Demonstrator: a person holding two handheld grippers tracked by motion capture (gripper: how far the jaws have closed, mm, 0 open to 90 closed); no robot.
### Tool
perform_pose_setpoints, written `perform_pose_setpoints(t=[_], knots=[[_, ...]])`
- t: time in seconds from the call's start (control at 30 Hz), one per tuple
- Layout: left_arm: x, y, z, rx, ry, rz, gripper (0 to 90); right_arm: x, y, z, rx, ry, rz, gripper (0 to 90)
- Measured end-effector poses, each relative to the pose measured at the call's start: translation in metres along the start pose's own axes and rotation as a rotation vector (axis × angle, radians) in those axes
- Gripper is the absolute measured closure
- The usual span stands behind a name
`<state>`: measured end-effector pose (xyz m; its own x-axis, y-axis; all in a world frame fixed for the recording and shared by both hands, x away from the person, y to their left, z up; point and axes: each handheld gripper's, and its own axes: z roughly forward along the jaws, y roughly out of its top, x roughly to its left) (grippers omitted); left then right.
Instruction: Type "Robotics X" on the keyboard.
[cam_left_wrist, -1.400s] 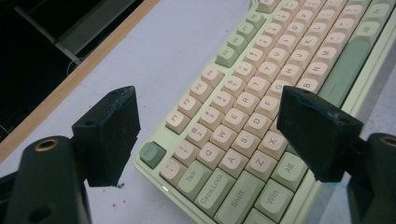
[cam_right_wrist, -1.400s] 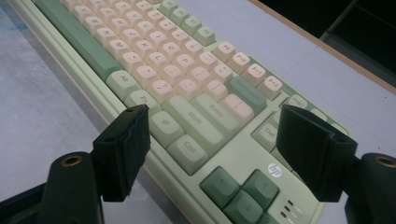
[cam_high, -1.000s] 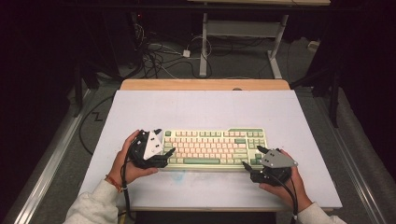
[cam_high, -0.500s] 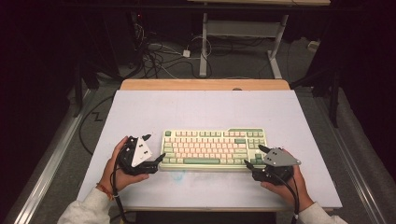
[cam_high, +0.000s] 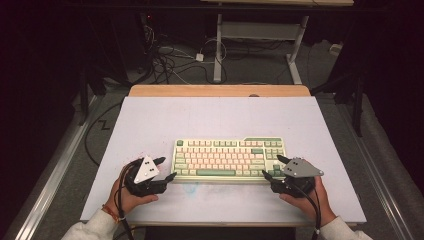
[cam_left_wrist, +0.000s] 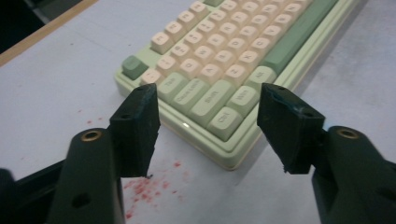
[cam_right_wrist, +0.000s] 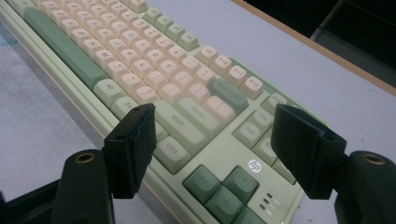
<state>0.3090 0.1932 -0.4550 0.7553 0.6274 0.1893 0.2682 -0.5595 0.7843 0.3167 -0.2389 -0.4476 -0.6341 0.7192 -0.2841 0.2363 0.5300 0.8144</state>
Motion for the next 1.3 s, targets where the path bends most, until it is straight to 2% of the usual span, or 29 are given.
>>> perform_pose_setpoints(t=[0.07,0.13,0.2,0.27,0.37,0.43,0.67,0.9,1.3], knots=[[-0.002,0.003,0.003,0.012,-0.018,0.001,47.8,0.0,0.0,0.0,-0.001,-0.002,-0.001,31.0],[-0.003,0.006,0.007,0.016,-0.058,-0.003,55.2,-0.001,0.0,0.0,-0.003,0.001,-0.001,30.9],[-0.003,0.011,0.012,0.025,-0.083,-0.002,66.6,0.0,0.0,0.0,-0.002,0.0,0.0,30.6],[-0.004,0.017,0.016,0.036,-0.104,0.013,76.5,0.0,0.0,0.0,0.0,0.0,-0.005,30.5],[-0.009,0.029,0.022,0.055,-0.128,0.068,87.6,0.0,0.0,0.0,0.0,-0.001,-0.005,30.2],[-0.013,0.036,0.028,0.077,-0.13,0.108,87.8,0.0,0.0,0.001,0.002,-0.002,-0.004,30.2],[-0.02,0.055,0.049,0.114,-0.156,0.142,87.8,0.0,-0.001,0.001,0.006,0.001,-0.008,30.1],[-0.019,0.07,0.059,0.108,-0.169,0.142,87.7,0.0,-0.002,0.001,0.009,0.0,-0.009,30.1],[-0.027,0.066,0.075,0.166,-0.181,0.17,87.4,0.0,-0.002,0.003,0.021,0.0,-0.01,30.1]])
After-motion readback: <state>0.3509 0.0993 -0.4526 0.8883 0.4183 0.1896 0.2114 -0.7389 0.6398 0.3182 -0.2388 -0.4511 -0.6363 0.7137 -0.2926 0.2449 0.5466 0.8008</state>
